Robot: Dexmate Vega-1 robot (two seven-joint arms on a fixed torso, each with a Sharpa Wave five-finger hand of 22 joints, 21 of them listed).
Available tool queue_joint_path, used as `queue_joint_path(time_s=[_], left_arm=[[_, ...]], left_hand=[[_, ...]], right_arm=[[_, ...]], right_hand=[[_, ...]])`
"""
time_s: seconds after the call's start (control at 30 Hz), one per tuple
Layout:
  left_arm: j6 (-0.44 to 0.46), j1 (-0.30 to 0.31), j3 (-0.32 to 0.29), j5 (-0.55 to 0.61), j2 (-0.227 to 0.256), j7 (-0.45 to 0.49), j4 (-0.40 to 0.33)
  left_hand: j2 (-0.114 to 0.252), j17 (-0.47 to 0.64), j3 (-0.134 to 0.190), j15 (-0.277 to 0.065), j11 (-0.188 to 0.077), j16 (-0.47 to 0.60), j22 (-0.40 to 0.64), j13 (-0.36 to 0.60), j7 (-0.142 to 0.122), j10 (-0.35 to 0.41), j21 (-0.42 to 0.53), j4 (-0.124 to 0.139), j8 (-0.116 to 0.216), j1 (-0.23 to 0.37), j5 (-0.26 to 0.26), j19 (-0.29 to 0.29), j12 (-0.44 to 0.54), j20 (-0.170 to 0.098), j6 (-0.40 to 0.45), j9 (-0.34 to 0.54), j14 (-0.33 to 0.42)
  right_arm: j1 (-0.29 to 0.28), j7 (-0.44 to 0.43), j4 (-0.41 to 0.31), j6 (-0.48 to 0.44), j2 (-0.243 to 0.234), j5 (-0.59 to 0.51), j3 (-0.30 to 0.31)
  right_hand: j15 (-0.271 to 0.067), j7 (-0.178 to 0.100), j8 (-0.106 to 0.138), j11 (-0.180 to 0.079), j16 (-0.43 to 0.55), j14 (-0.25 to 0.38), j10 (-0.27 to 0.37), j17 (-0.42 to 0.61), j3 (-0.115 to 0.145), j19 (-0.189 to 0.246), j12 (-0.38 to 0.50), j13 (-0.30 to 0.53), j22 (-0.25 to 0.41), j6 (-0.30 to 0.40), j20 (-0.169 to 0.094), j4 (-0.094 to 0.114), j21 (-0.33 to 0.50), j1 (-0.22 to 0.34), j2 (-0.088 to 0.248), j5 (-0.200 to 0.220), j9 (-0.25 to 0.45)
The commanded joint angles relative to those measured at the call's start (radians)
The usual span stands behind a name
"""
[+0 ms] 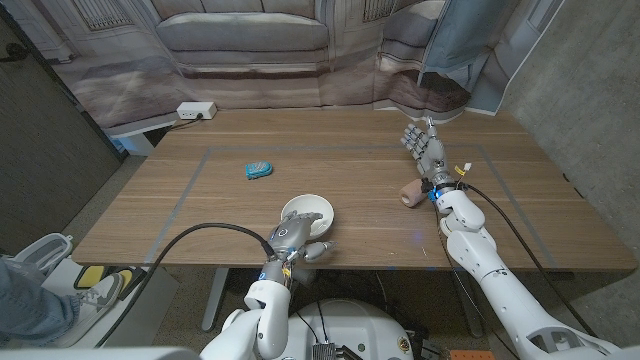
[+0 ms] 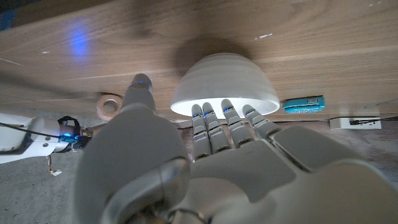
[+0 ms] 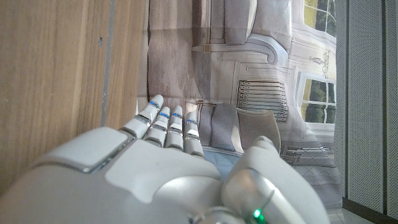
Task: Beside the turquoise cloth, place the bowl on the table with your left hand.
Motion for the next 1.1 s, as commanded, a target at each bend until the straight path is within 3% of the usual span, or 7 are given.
queue_joint_path(time_s=[0.03,0.77,0.87,0.9,0.97,1.07,1.1], left_arm=[[0.025,-0.025,0.024,-0.016,-0.02,-0.009,0.02],[0.11,-0.11,0.095,-0.001,-0.044,-0.039,0.047],[0.121,-0.12,0.103,0.001,-0.048,-0.038,0.051],[0.125,-0.124,0.106,0.002,-0.049,-0.039,0.053],[0.139,-0.133,0.114,0.006,-0.052,-0.044,0.054],[0.164,-0.148,0.128,0.012,-0.058,-0.049,0.056],[0.17,-0.151,0.131,0.012,-0.059,-0.05,0.057]], left_hand=[[0.004,0.002,-0.007,-0.06,0.001,0.001,0.006,0.001,-0.001,0.008,0.006,0.001,0.003,0.011,-0.001,0.008,-0.001,-0.039,0.01,0.003,0.011],[0.027,0.001,0.004,-0.067,-0.013,0.007,0.006,0.002,-0.015,0.048,0.018,-0.008,0.009,0.052,-0.001,0.05,0.004,-0.045,0.054,0.003,0.047],[0.048,0.001,0.018,-0.072,-0.012,0.011,0.008,0.002,-0.017,0.069,0.028,-0.016,0.014,0.085,-0.002,0.082,0.007,-0.048,0.079,0.003,0.07],[0.057,0.001,0.024,-0.075,-0.028,0.012,0.009,0.002,-0.017,0.082,0.033,-0.019,0.013,0.099,-0.004,0.099,0.009,-0.052,0.082,0.003,0.08],[0.079,0.003,0.037,-0.08,-0.013,0.024,0.012,0.002,-0.014,0.102,0.051,-0.022,0.017,0.13,-0.017,0.152,0.008,-0.055,0.112,0.003,0.139],[0.102,0.004,0.055,-0.102,-0.047,0.038,0.019,0.001,-0.031,0.153,0.084,-0.03,0.023,0.18,-0.044,0.241,0.012,-0.051,0.159,0.003,0.227],[0.107,0.003,0.059,-0.106,-0.043,0.039,0.02,0.002,-0.037,0.172,0.09,-0.031,0.029,0.189,-0.049,0.258,0.016,-0.05,0.177,0.003,0.238]], right_arm=[[0.006,0.016,0.022,-0.006,0.002,0.004,0.007],[0.026,0.042,0.067,-0.005,0.022,-0.002,0.025],[0.027,0.043,0.07,-0.006,0.024,-0.003,0.026],[0.028,0.043,0.071,-0.007,0.025,-0.003,0.026],[0.03,0.045,0.073,-0.007,0.026,-0.004,0.027],[0.032,0.047,0.077,-0.007,0.029,-0.005,0.028],[0.033,0.048,0.078,-0.008,0.029,-0.006,0.028]], right_hand=[[-0.004,-0.002,-0.002,0.001,-0.003,0.001,0.009,0.002,0.0,0.01,-0.006,0.004,0.003,0.007,0.0,0.0,-0.006,0.001,0.008,0.008,0.003],[-0.003,-0.003,-0.002,0.001,-0.003,0.001,0.008,0.002,-0.001,0.011,-0.007,0.004,0.003,0.006,0.0,-0.001,-0.009,0.001,0.009,0.007,0.003],[-0.004,-0.003,-0.002,0.001,-0.004,0.001,0.008,0.002,-0.002,0.011,-0.007,0.004,0.003,0.006,0.0,-0.001,-0.01,0.001,0.009,0.007,0.003],[-0.004,-0.003,-0.002,0.001,-0.004,0.001,0.009,0.002,-0.002,0.011,-0.007,0.004,0.003,0.006,0.0,-0.001,-0.01,0.001,0.009,0.007,0.003],[-0.003,-0.003,-0.002,0.0,-0.004,0.001,0.009,0.002,-0.002,0.012,-0.007,0.004,0.003,0.006,-0.001,-0.001,-0.011,0.001,0.009,0.007,0.003],[-0.004,-0.003,-0.002,0.001,-0.004,0.001,0.008,0.002,-0.002,0.012,-0.007,0.004,0.003,0.005,0.0,-0.001,-0.011,0.001,0.009,0.007,0.003],[-0.004,-0.004,-0.003,0.0,-0.004,0.001,0.008,0.002,-0.002,0.012,-0.007,0.004,0.003,0.005,0.0,-0.001,-0.012,0.001,0.009,0.007,0.003]])
